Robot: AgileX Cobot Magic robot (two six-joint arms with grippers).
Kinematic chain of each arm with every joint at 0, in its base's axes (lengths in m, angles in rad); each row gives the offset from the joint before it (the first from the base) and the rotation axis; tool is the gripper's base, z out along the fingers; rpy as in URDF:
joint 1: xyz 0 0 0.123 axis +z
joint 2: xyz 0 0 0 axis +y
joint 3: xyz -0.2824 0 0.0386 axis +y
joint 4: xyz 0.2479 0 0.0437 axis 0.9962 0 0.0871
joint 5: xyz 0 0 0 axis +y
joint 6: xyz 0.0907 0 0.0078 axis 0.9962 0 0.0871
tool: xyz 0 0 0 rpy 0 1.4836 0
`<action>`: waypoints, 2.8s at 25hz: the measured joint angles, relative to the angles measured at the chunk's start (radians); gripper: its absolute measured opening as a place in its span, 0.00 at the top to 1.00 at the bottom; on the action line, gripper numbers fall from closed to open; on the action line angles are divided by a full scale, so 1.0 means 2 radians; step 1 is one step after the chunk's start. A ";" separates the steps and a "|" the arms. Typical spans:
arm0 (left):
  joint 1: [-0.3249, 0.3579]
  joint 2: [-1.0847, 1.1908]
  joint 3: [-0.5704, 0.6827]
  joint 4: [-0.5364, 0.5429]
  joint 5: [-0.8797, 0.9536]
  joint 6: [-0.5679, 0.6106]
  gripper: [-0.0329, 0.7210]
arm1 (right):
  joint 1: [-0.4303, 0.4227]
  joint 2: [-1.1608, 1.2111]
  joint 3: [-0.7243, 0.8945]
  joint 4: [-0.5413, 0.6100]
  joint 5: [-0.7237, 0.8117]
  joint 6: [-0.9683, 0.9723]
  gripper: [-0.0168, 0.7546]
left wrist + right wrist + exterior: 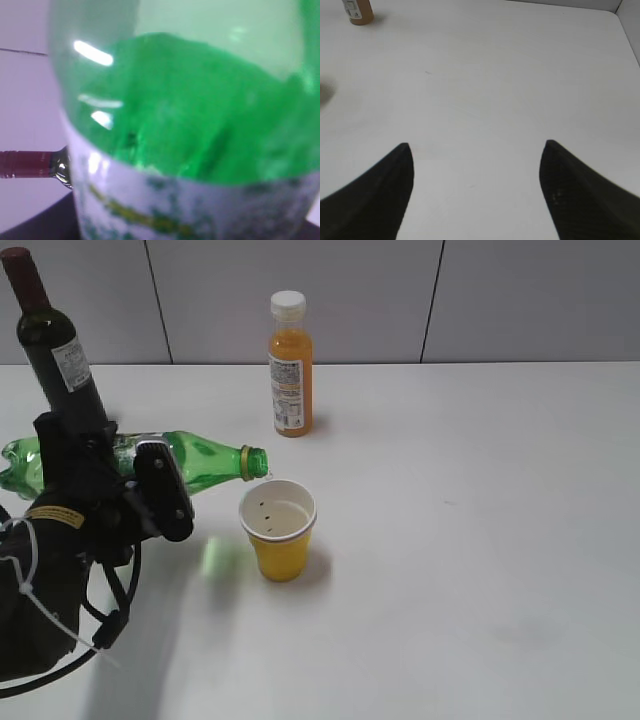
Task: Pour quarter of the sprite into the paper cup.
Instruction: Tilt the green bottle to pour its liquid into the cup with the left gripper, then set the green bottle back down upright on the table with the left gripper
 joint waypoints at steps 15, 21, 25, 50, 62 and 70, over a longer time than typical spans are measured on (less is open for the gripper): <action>0.000 0.001 0.000 -0.001 0.000 0.055 0.36 | 0.000 0.000 0.000 0.000 0.000 0.000 0.21; 0.000 0.001 0.000 -0.001 0.000 0.060 0.36 | 0.000 0.000 0.000 0.000 0.000 0.000 0.21; 0.000 0.001 0.000 -0.001 0.000 0.060 0.36 | 0.000 0.000 0.000 0.000 0.000 0.000 0.21; 0.000 0.001 0.000 0.042 0.000 -0.300 0.36 | 0.000 0.000 0.000 0.000 0.000 0.000 0.21; 0.000 0.001 0.000 0.044 0.000 -0.570 0.36 | 0.000 0.000 0.000 0.000 0.000 0.000 0.21; 0.005 0.001 0.000 0.054 0.000 -0.695 0.36 | 0.000 0.000 0.000 0.000 0.000 0.000 0.21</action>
